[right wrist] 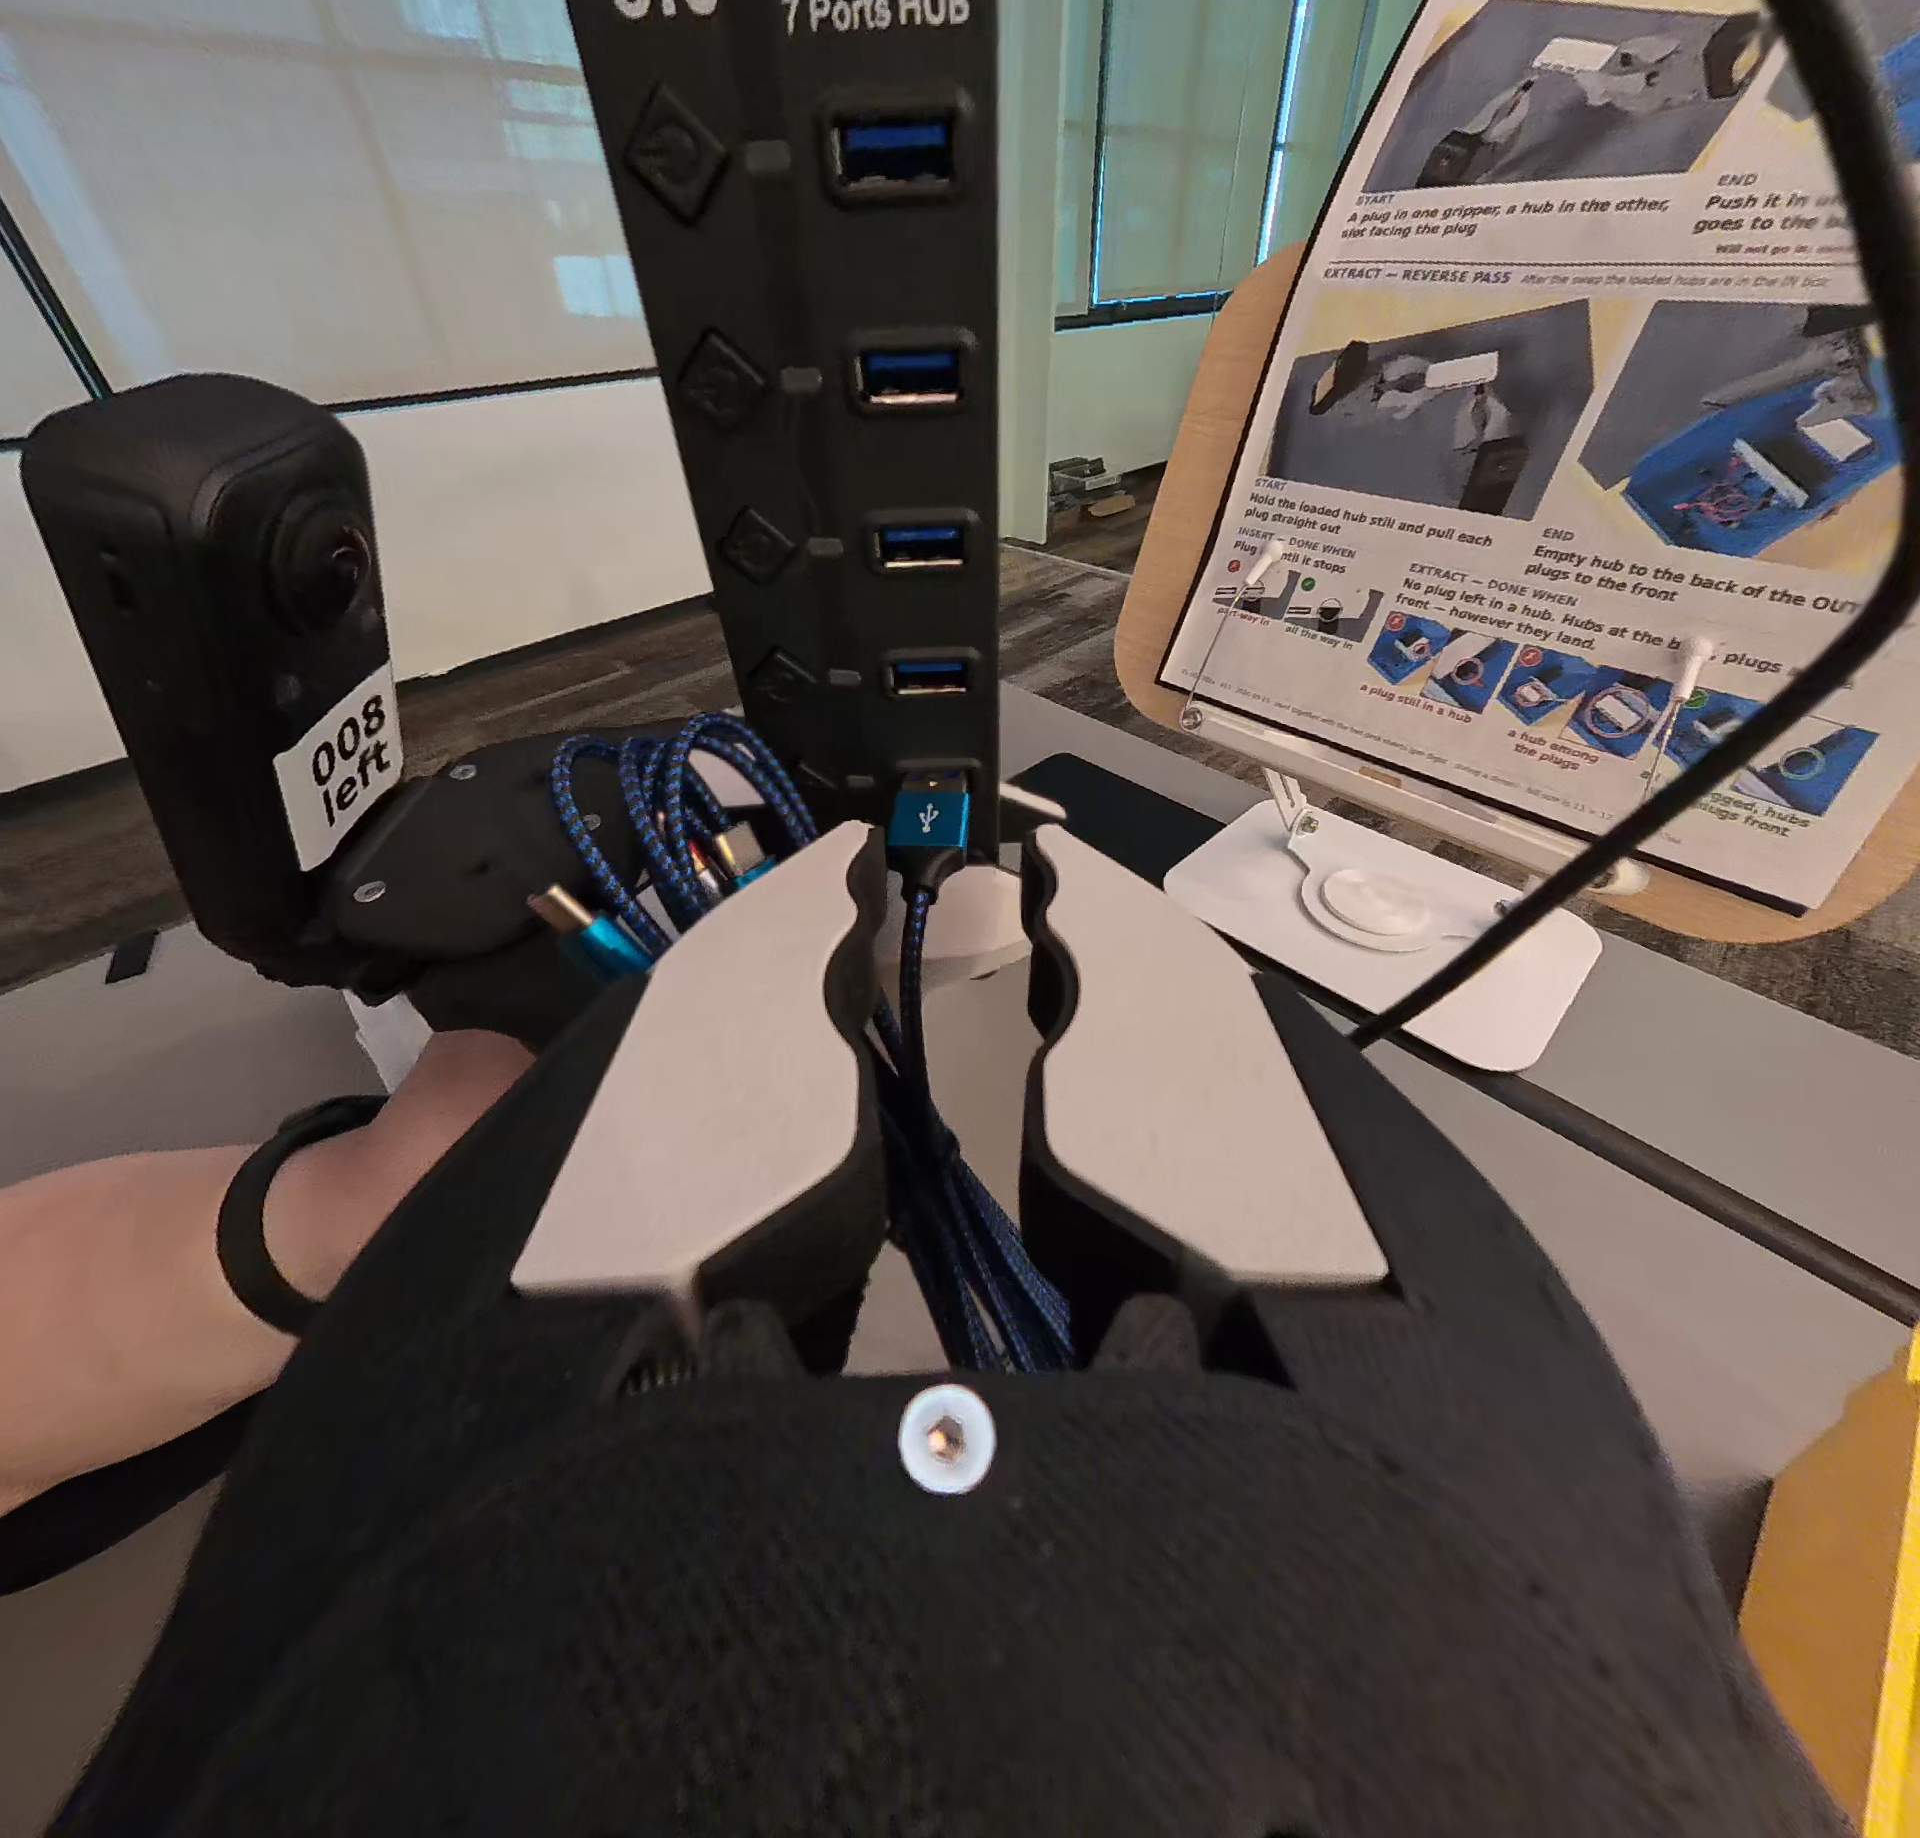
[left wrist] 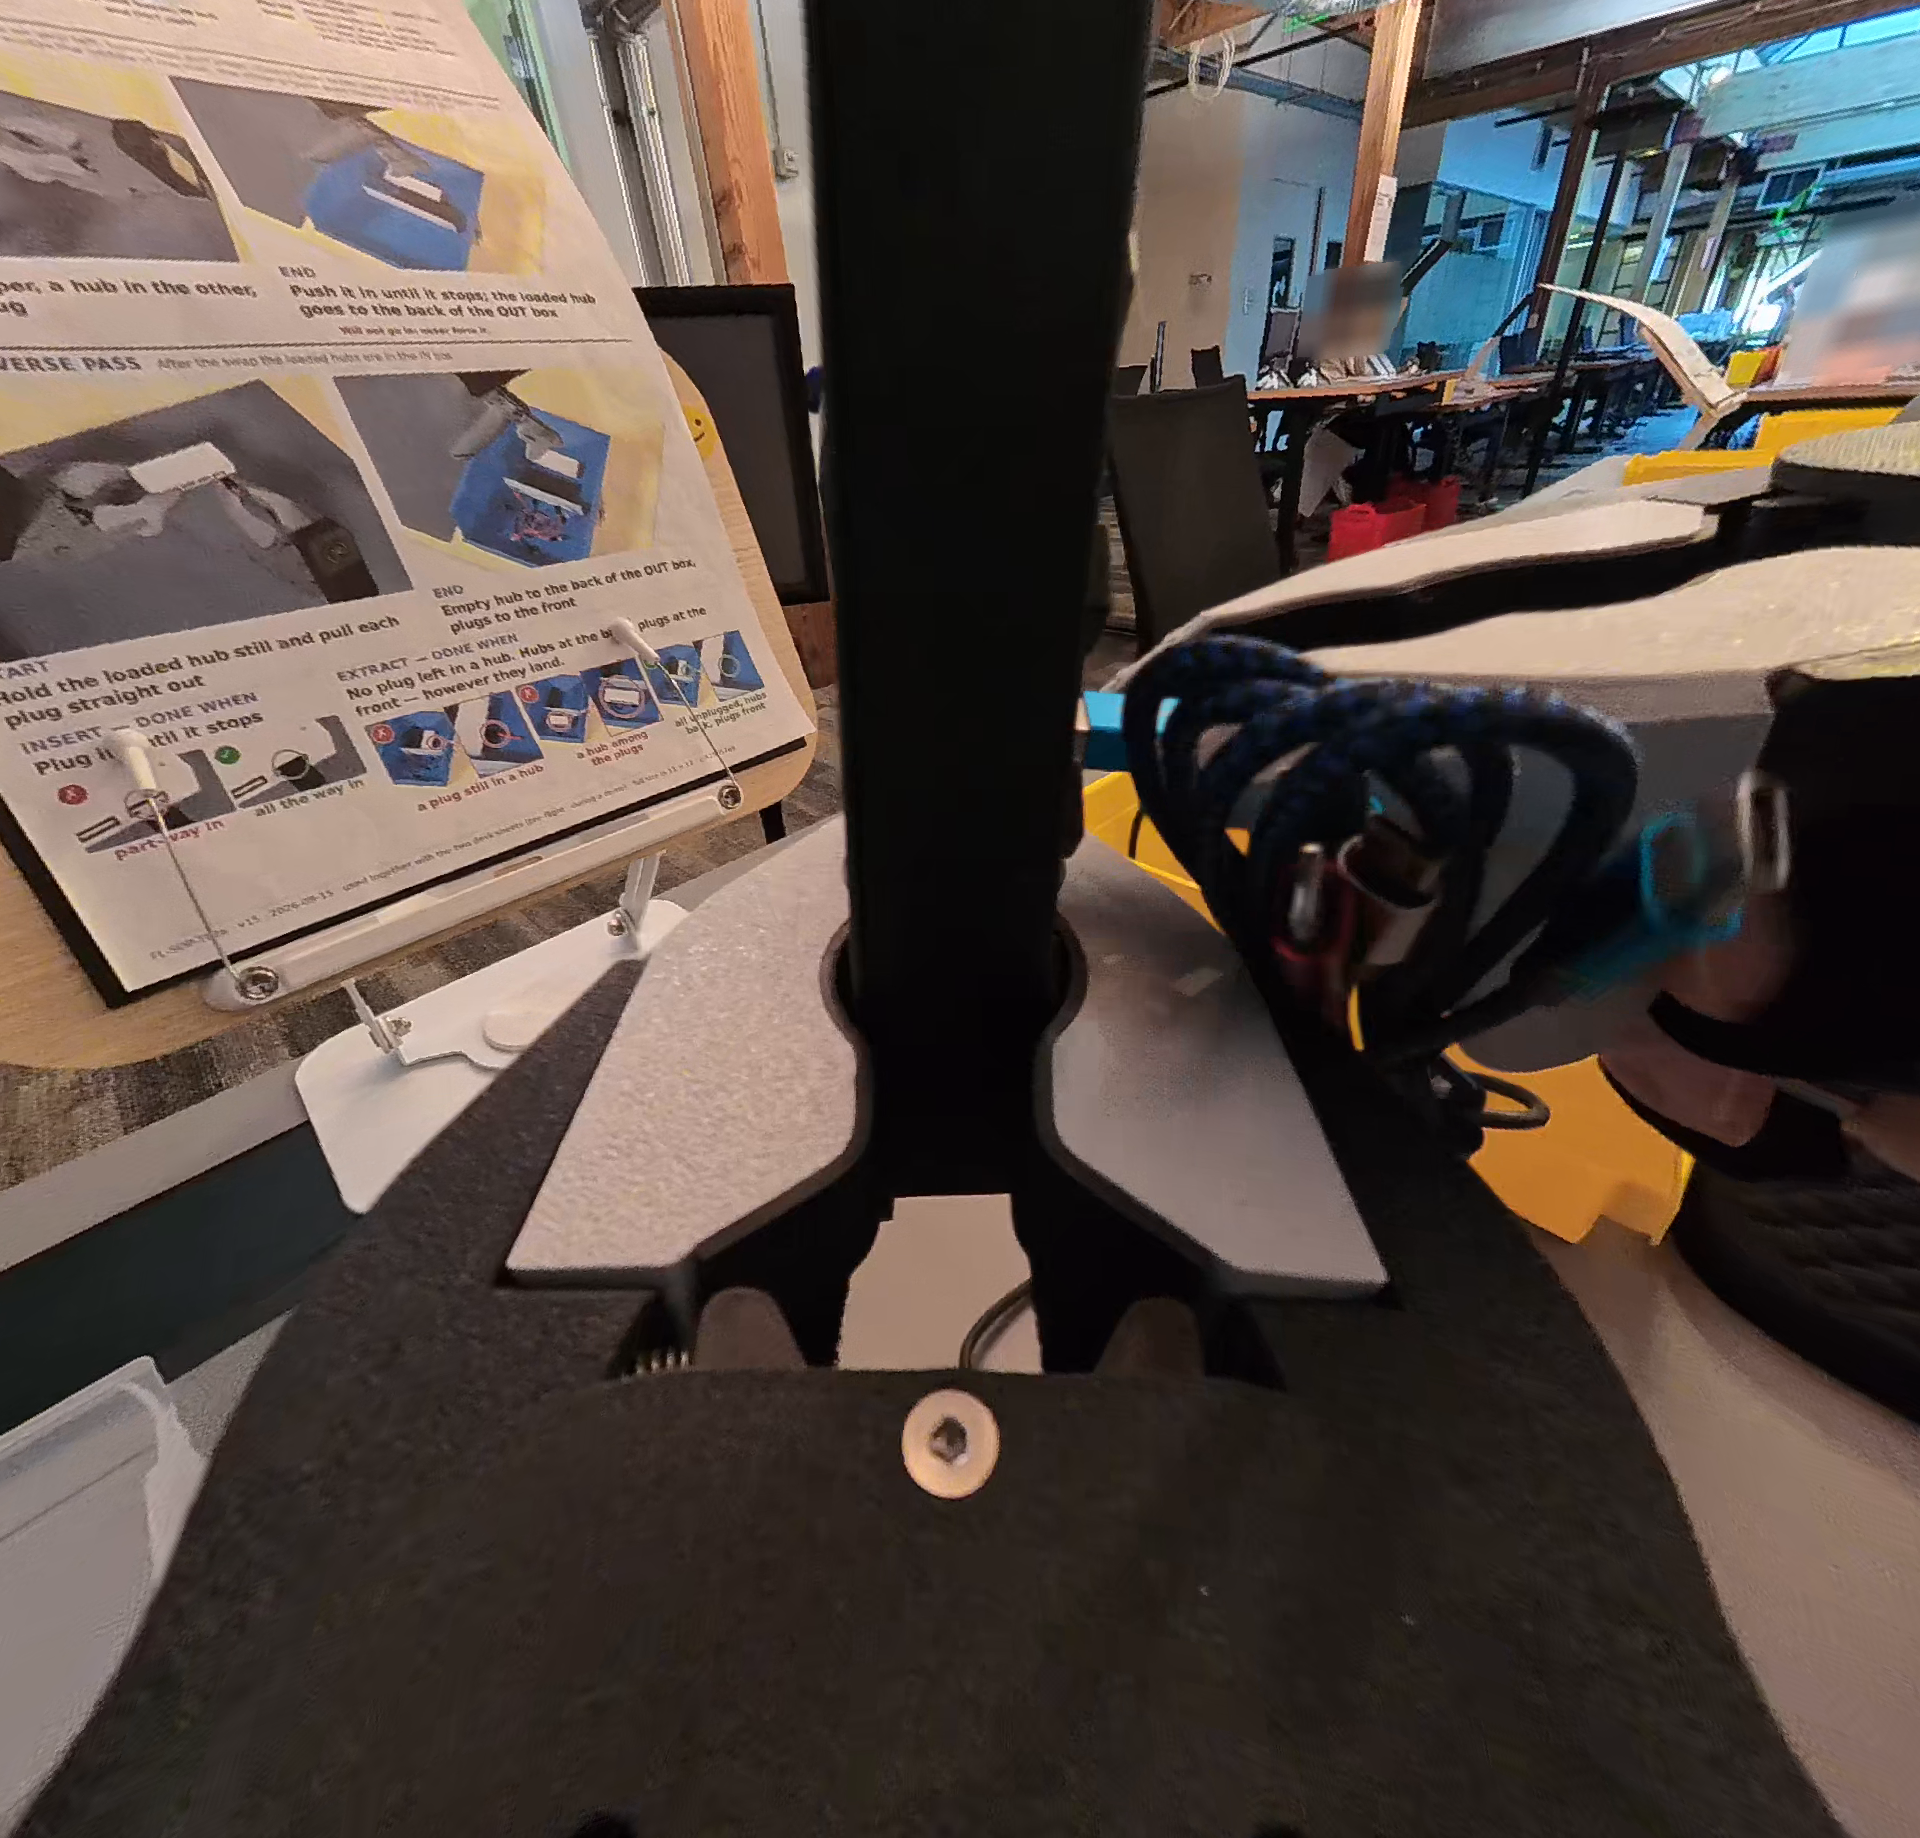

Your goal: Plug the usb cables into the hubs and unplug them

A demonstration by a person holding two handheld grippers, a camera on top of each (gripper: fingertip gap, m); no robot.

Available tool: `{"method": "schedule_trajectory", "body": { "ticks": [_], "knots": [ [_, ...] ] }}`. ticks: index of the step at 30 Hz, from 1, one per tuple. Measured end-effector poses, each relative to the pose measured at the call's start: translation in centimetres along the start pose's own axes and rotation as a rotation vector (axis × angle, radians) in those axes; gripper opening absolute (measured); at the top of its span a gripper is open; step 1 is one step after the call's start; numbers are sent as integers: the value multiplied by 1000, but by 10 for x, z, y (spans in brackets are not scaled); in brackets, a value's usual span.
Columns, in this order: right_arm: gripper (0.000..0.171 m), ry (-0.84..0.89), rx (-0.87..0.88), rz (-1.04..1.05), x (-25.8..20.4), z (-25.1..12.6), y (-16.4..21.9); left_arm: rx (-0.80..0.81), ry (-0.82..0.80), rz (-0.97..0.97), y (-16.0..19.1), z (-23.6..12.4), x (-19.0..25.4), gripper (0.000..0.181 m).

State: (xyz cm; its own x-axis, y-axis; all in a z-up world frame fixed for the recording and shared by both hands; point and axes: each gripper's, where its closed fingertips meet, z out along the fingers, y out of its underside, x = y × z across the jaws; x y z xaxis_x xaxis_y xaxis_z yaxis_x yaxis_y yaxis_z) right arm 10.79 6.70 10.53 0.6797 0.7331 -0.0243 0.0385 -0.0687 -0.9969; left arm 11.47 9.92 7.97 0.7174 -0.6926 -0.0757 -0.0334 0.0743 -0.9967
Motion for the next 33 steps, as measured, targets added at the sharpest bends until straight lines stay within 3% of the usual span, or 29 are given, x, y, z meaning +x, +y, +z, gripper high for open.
{"method": "schedule_trajectory", "body": {
  "ticks": [6, 27, 33],
  "knots": [
    [16, -15, 31, -15, -4, 3, -1, -2, 11, -34, 2, 1, -1, 25],
    [15, -16, 58, -50, -3, 4, -1, -3, 39, -37, 1, 1, -3, 25],
    [15, -51, 53, -37, -8, -5, -9, 20, 29, -105, -7, -7, -29, 26]
  ]
}}
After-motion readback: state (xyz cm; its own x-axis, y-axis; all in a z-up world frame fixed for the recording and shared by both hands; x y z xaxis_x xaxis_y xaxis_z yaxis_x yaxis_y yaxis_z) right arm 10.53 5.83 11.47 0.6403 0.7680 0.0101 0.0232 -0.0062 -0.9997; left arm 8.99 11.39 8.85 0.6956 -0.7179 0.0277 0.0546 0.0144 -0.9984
